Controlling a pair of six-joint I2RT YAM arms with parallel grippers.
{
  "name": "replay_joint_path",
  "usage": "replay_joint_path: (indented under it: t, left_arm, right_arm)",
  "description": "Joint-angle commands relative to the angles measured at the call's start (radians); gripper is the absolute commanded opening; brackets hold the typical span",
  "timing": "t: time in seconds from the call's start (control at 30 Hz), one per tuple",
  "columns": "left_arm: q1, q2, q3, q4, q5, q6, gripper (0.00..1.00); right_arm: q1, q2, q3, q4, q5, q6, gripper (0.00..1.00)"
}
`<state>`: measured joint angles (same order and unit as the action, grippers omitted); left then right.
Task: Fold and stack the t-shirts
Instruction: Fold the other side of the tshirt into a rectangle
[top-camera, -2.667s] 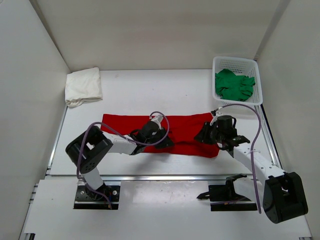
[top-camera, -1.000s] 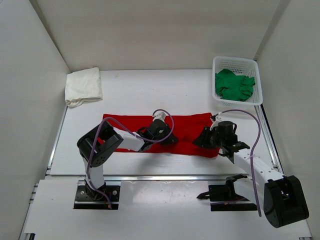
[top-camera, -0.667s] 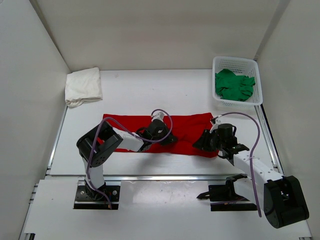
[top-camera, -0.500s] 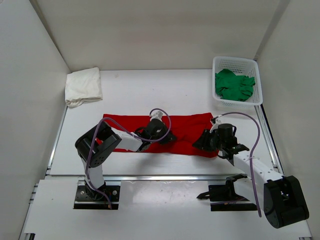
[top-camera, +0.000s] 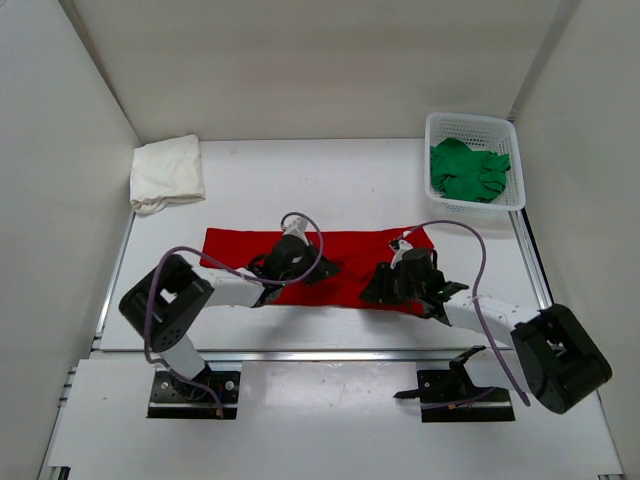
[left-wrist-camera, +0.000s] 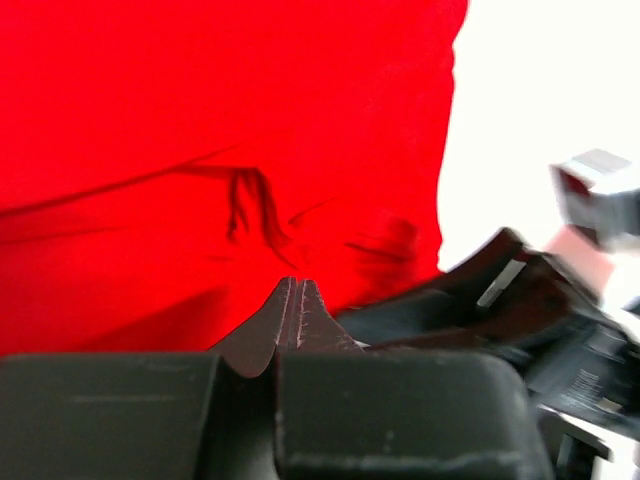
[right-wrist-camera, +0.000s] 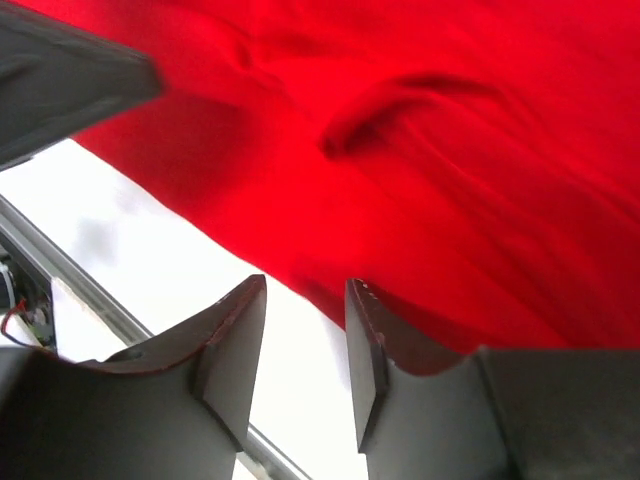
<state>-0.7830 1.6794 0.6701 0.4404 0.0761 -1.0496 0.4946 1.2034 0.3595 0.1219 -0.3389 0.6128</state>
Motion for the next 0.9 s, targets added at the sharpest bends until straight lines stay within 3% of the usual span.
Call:
replay_joint_path:
  t: [0.0,0.2,0.43,0.73,0.87]
  left_arm:
    - [0.039,-0.130,-0.067,0.006,0.037,0.026,0.00]
    - [0.077,-0.187,-0.151,0.020,0.091,0.020,0.02]
    - [0.033,-0.256,-0.201,0.014,0.082,0.040,0.03]
    - [0.073,-0.314,-0.280,0.035,0.111,0.037,0.04]
    - [0.068,-0.310,-0.306,0.064,0.122,0.025,0.04]
  right_arm:
    - [0.045,0.065,0.058,0.166,0.081,0.061,0.36]
    - [0.053,0.136,0.056,0.265,0.201,0.099,0.35]
    - [0.033,0.185,0.045,0.320,0.253,0.127,0.31]
    - [0.075,0.248,0.059,0.395,0.241,0.202,0.30]
    - [0.090,0.280,0.090,0.395,0.227,0.215,0.21]
